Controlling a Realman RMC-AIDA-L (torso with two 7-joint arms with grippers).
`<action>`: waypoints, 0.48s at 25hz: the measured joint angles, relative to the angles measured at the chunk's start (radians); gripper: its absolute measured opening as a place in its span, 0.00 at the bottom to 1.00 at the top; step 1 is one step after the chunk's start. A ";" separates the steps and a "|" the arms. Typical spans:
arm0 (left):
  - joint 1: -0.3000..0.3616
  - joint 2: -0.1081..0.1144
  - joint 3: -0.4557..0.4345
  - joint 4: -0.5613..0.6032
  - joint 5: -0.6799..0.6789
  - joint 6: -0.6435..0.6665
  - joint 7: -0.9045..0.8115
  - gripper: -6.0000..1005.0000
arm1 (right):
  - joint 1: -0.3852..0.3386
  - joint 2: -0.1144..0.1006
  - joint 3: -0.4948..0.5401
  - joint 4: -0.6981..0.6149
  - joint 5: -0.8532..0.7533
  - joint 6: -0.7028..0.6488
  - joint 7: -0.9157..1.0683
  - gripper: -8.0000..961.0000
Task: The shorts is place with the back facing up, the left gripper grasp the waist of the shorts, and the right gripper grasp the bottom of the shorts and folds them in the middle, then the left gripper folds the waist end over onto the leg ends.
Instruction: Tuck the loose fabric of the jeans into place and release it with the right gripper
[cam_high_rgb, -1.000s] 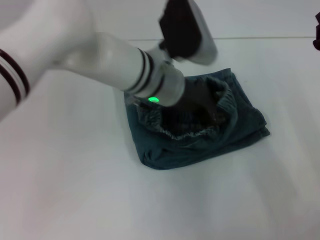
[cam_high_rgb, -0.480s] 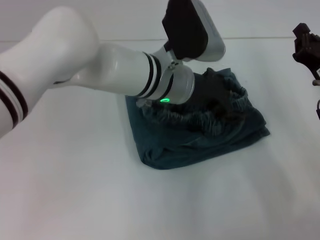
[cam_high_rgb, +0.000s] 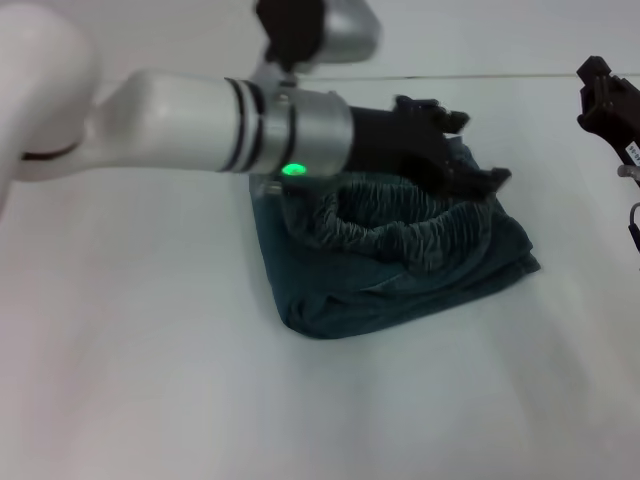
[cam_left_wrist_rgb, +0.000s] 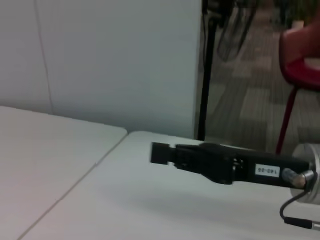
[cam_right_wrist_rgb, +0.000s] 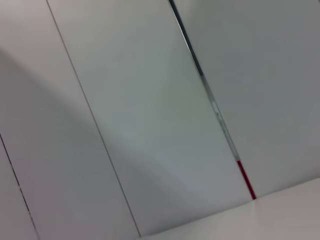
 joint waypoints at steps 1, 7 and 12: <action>0.007 0.005 -0.050 0.002 0.012 0.047 0.002 0.86 | -0.003 0.000 -0.002 -0.002 0.000 0.001 0.002 0.08; 0.062 0.027 -0.308 0.052 0.174 0.280 -0.016 0.85 | -0.025 -0.005 -0.075 -0.056 0.001 -0.023 0.093 0.09; 0.146 0.030 -0.466 0.113 0.227 0.379 -0.027 0.85 | -0.050 -0.006 -0.302 -0.201 -0.001 -0.145 0.299 0.09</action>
